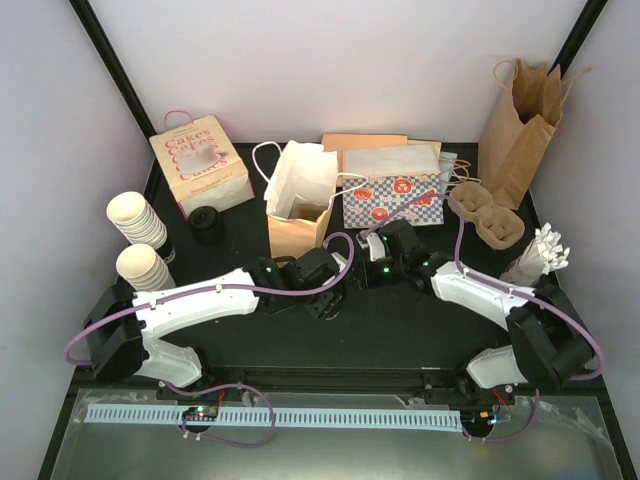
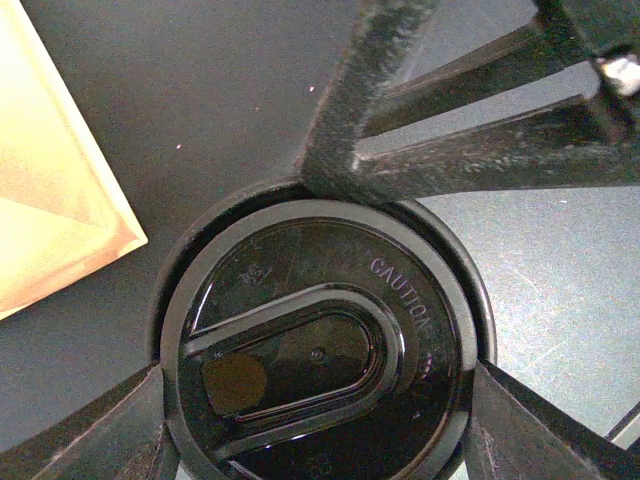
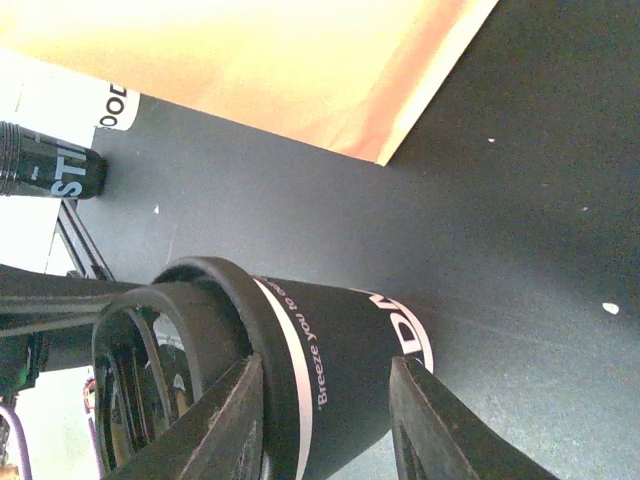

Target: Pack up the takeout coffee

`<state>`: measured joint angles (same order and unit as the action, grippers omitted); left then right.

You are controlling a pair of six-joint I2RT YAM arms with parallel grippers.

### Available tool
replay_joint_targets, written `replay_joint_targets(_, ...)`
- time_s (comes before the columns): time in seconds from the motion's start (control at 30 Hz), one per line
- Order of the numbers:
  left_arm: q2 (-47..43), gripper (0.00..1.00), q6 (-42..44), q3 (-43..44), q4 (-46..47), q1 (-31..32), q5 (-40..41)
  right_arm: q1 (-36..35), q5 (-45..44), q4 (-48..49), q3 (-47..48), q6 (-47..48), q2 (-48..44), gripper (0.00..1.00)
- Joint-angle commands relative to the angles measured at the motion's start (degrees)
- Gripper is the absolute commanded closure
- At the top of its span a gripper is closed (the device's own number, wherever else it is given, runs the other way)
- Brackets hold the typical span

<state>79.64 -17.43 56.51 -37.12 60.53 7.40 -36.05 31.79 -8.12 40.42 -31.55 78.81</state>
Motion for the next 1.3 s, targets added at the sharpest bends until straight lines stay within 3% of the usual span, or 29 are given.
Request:
replay_joint_targets(0.0, 4.34, 0.28, 0.82, -2.36, -3.44, 1.56, -7.98, -0.58, 2.52, 0.33, 2.04, 0.81, 3.70, 0.62)
replay_joint_targets(0.53, 4.82, 0.29, 0.95, -2.34, -2.87, 1.69, -7.91, -0.60, 10.55, 8.10, 1.08, -2.01, 10.81, 0.62)
replay_joint_targets(0.77, 5.13, 0.29, 0.82, -2.36, -2.76, 1.67, -7.84, -0.69, 9.28, 11.69, -4.25, -1.93, 13.87, 0.62)
replay_joint_targets(1.27, 5.83, 0.29, -0.07, -3.34, -1.46, 1.68, -8.00, -2.52, 5.36, 17.00, -12.05, -4.08, 18.59, 0.72)
